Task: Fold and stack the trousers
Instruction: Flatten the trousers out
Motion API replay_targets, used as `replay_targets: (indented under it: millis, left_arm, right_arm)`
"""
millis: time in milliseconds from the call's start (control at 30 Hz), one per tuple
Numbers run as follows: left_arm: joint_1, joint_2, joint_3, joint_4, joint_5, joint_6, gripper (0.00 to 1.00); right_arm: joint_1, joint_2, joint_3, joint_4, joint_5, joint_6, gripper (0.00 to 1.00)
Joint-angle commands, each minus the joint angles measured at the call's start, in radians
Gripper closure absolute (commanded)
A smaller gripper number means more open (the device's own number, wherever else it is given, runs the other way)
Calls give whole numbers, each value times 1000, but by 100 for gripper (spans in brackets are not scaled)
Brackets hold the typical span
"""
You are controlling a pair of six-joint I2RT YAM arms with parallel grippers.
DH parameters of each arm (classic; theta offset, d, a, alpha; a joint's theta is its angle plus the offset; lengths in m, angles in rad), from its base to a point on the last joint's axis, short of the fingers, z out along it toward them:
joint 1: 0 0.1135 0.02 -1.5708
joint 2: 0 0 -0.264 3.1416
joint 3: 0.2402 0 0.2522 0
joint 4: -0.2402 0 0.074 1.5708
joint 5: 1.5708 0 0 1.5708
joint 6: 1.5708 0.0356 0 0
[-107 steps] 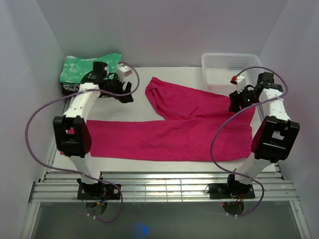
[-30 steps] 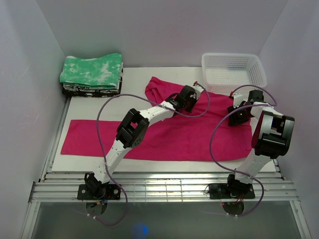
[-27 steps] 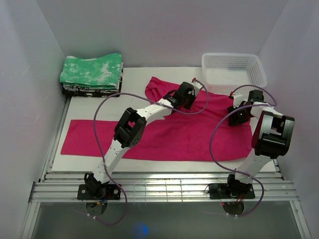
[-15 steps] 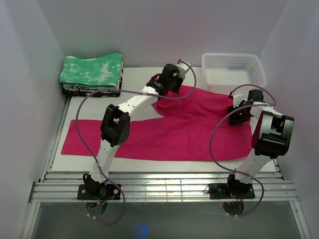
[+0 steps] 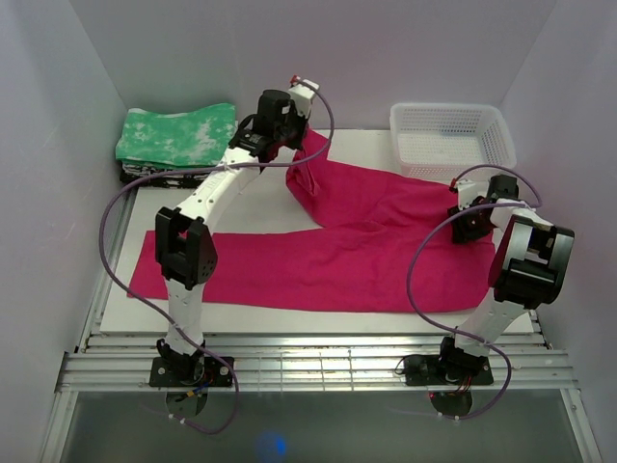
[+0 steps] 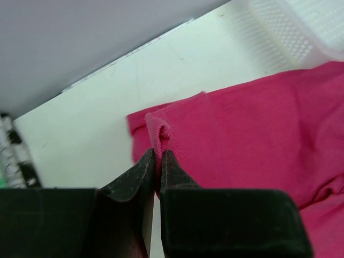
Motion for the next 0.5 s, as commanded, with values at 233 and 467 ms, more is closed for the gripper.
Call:
replay_targets:
  millis: [233,467]
  left_arm:
    - [333,-338,-191,-60,4,118,100]
    - [439,-376,-363,-20,29,158,100]
  right_arm:
    - [-65,63,-8,-41,225,-164,53]
    - [-66,54,20,-82,193,-184,52]
